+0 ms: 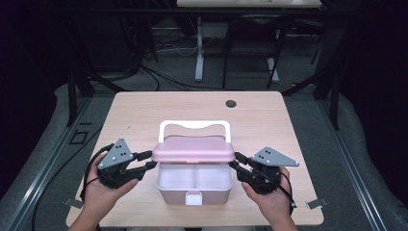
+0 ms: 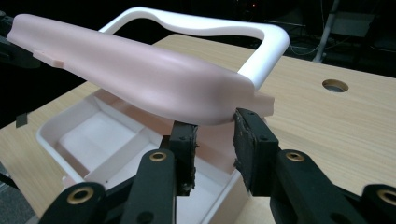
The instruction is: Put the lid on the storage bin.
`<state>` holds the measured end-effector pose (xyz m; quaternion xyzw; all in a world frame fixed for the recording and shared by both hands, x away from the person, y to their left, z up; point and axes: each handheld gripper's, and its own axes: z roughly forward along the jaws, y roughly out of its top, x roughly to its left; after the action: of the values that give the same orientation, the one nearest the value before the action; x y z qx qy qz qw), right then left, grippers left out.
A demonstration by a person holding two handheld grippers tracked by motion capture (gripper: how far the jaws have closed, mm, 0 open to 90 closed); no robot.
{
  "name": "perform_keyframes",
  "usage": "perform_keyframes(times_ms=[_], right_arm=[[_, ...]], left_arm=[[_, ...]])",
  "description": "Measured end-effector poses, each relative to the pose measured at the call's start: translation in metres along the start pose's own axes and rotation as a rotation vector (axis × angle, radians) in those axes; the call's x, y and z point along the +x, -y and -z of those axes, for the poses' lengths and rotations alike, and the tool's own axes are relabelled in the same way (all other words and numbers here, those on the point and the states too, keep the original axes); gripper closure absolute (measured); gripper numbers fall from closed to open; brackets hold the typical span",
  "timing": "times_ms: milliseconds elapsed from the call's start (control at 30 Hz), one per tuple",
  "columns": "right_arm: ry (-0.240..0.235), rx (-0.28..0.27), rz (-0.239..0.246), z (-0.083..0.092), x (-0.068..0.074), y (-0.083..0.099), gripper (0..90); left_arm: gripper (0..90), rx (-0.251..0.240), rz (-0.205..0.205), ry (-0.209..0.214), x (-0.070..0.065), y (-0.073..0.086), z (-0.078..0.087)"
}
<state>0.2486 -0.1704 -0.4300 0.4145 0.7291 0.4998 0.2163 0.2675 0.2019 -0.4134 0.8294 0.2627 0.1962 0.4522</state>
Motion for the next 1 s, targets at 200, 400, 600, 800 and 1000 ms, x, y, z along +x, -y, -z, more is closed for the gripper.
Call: perform_keyframes(times_ms=[200,400,600,800,1000], right_arm=[[-0.017,0.023,0.004,0.003,0.001,0.007,69.3],[-0.050,0.030,-0.008,0.006,-0.001,0.014,69.1],[-0.056,0.038,-0.014,0.007,-0.001,0.021,69.0],[-0.058,0.046,-0.009,0.007,0.000,0.029,68.7],[-0.055,0.062,-0.007,0.008,0.001,0.036,68.6]], left_arm=[[65.3,0.008,-0.010,0.001,-0.005,0.005,0.001],[65.4,0.016,-0.009,0.000,-0.009,0.012,-0.001],[65.2,0.028,-0.006,0.004,-0.011,0.019,-0.002],[65.5,0.031,0.011,0.017,-0.013,0.028,-0.004],[67.8,0.039,0.026,0.028,-0.014,0.036,-0.006]])
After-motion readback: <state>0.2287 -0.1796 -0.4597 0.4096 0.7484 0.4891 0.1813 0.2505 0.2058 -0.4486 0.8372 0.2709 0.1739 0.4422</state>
